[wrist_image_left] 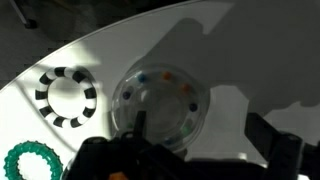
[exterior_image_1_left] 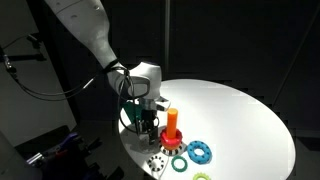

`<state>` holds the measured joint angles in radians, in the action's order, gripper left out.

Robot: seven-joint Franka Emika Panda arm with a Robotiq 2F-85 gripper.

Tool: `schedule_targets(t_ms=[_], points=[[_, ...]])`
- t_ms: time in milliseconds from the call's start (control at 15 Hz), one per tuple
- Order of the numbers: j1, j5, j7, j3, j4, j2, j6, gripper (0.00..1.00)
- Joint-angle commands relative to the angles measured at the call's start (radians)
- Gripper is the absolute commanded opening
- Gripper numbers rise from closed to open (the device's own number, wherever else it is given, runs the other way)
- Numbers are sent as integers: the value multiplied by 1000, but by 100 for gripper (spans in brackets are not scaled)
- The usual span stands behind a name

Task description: Put the clear ring on the orange stand

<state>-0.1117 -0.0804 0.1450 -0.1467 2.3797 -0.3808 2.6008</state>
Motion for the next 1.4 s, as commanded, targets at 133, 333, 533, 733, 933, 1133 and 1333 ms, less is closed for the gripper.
schedule_targets(t_ms=[133,333,533,733,933,1133,1333], points=[[15,14,27,-13,-14,-15,6,100],[17,14,32,-15,-18,-15,-2,100],[18,16,39,-15,-19,-8,-10,66],[21,22,47,-15,-22,6,-22,41],[26,23,62,-22,-24,27,-33,18],[32,15,89,-34,-40,43,-68,9],[37,3,110,-44,-61,68,-122,9]])
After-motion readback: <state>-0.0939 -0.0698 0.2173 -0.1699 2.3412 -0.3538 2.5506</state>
